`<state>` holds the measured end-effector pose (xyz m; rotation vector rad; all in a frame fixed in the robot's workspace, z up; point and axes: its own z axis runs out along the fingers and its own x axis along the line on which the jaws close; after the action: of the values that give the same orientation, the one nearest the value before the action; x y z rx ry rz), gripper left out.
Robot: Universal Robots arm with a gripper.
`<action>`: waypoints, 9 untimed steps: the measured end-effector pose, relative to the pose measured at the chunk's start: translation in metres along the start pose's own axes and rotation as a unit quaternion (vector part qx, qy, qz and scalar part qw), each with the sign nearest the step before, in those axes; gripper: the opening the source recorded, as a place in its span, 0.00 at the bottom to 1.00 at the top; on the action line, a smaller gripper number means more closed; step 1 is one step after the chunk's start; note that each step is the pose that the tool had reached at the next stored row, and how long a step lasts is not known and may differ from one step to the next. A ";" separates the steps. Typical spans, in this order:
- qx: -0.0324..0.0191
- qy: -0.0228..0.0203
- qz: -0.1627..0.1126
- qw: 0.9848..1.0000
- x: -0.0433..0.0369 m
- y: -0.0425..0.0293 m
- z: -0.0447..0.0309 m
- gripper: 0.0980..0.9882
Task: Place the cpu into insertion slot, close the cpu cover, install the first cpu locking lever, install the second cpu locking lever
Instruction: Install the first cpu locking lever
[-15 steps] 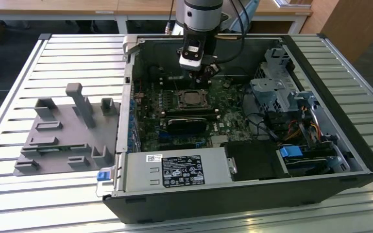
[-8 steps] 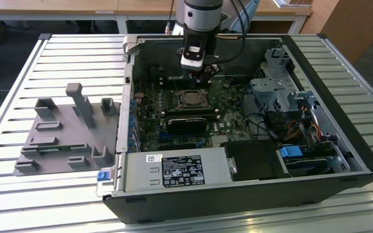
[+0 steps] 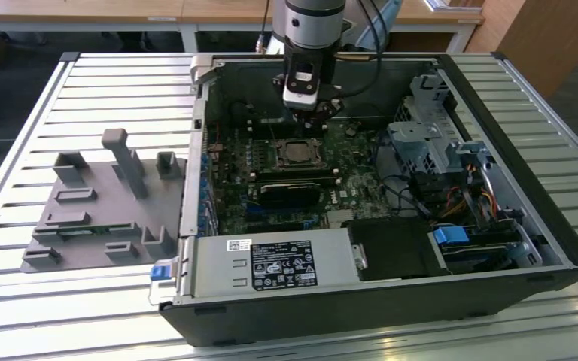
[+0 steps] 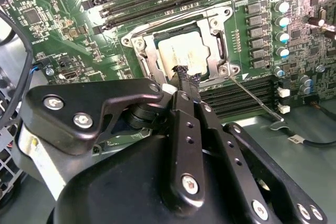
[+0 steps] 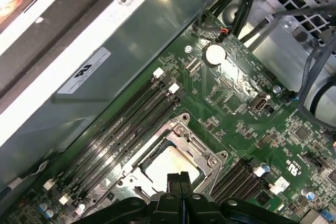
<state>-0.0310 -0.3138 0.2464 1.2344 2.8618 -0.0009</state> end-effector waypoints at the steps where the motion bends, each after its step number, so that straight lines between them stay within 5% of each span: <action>1: 0.000 0.000 -0.002 1.000 0.0000 0.0000 0.0000 0.02; 9: 0.000 0.000 -0.019 1.000 0.0000 0.0000 0.0000 0.02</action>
<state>-0.0310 -0.3138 0.2464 1.1804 2.8845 -0.0002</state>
